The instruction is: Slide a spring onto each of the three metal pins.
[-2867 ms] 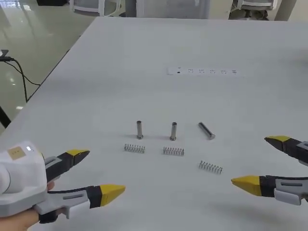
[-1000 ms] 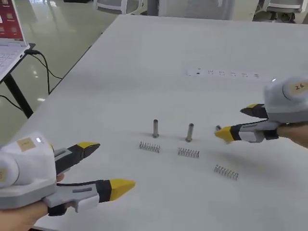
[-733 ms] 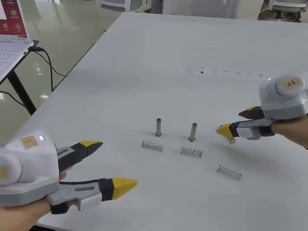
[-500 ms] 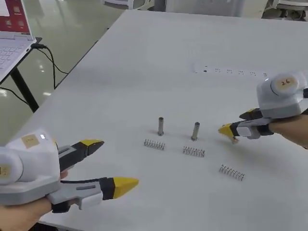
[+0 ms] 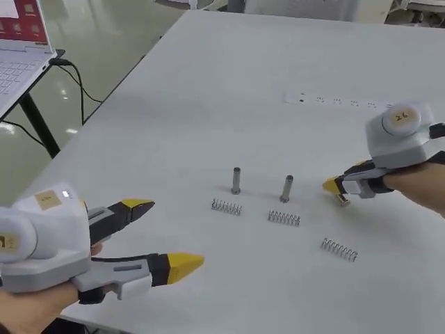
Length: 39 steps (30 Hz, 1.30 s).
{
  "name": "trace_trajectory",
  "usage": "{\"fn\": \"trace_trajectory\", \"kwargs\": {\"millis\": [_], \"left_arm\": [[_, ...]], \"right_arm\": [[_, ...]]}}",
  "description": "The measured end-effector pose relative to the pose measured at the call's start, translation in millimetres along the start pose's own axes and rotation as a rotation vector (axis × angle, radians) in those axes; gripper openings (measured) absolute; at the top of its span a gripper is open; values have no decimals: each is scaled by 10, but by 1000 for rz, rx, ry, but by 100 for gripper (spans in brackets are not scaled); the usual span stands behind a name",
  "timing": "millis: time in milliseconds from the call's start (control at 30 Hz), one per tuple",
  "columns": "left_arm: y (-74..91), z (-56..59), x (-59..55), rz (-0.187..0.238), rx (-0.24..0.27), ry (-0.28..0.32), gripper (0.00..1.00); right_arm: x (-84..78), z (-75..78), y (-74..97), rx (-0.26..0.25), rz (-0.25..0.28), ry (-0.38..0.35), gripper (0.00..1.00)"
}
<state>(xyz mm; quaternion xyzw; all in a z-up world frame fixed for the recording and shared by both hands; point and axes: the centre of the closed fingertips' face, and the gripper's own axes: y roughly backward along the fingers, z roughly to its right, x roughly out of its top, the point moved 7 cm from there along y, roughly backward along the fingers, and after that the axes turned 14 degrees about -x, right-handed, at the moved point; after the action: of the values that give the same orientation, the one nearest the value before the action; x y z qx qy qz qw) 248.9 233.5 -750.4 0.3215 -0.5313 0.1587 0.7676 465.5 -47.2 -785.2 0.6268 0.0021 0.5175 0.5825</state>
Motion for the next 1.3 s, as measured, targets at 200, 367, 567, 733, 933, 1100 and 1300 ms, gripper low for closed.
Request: {"fn": "trace_trajectory", "kwargs": {"millis": [200, 367, 567, 733, 933, 1100, 1300], "left_arm": [[-6, -2, -18, -1, -2, 3, 73], [-8, -4, -20, -1, -2, 4, 73], [-15, -13, -17, 0, -4, 4, 73], [-22, -19, -14, 0, -5, 5, 72], [-24, -24, -15, -2, -7, 7, 72], [-18, -32, -15, 0, -6, 9, 72], [-7, -39, -19, 3, -2, 12, 72]], "right_arm": [[11, -21, -48, -5, -16, 6, 28], [1, -32, -83, -6, -43, 7, 26], [8, -43, -117, -5, -59, 17, 23], [3, -26, -138, -11, -79, 10, 21], [-3, -26, -157, -10, -98, 5, 19], [3, -41, -167, -7, -106, 8, 18], [-1, -35, -193, -12, -123, 5, 17]]}}
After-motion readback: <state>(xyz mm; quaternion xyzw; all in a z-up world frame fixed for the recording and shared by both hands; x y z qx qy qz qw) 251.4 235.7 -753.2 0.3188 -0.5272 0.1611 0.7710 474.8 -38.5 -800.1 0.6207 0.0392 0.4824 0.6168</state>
